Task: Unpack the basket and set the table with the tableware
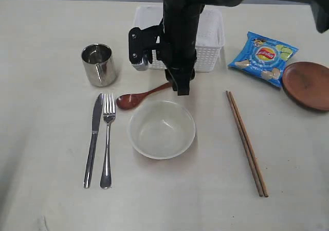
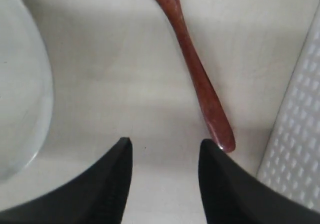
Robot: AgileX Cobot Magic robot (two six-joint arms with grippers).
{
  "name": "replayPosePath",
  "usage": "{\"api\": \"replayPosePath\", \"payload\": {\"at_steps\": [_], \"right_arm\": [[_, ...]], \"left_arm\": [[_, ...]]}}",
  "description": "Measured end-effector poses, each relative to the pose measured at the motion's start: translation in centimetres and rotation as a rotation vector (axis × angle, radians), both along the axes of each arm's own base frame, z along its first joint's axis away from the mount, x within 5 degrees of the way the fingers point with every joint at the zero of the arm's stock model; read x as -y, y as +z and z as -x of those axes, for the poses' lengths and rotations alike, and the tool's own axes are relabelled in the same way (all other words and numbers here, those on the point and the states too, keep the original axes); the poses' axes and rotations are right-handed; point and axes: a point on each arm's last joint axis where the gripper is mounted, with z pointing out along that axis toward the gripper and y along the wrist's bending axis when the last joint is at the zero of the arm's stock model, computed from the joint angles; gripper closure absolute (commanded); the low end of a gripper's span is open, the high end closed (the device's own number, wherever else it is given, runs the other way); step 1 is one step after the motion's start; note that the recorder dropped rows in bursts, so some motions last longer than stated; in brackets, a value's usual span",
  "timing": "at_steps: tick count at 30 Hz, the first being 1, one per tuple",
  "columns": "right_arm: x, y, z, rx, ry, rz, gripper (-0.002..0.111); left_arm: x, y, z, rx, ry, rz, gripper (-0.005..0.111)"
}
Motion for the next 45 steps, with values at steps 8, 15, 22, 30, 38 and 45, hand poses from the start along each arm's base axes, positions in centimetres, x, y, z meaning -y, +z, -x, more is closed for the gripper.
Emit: {"api": "replayPosePath", "payload": {"at_steps": [8,15,22,30,38,45], "right_arm": [[-0.4,-1.8,-0.6,0.025,0.045,-0.004,0.067],[-0.6,-2.7,-0.9,0.043,0.068,-0.012,0.067],[-0.3,-4.1,-1.3,0.056,0.106,0.048,0.059],[-0.4,-4.5,-1.7,0.091,0.121,0.046,0.058],[-0.5,-4.8,-1.8,0.101,0.123,0.041,0.095],[-0.5,-4.9,-1.9,0.09,0.124,0.057,0.109]], "left_arm": [[0.0,0.0,0.0,0.0,0.0,0.0,0.107],[0.0,0.0,0.0,0.0,0.0,0.0,0.107],[0.0,0.0,0.0,0.0,0.0,0.0,0.107],[0.0,0.0,0.0,0.0,0.0,0.0,0.107],[0.0,0.0,0.0,0.0,0.0,0.0,0.107],[0.0,0.0,0.0,0.0,0.0,0.0,0.107]]}}
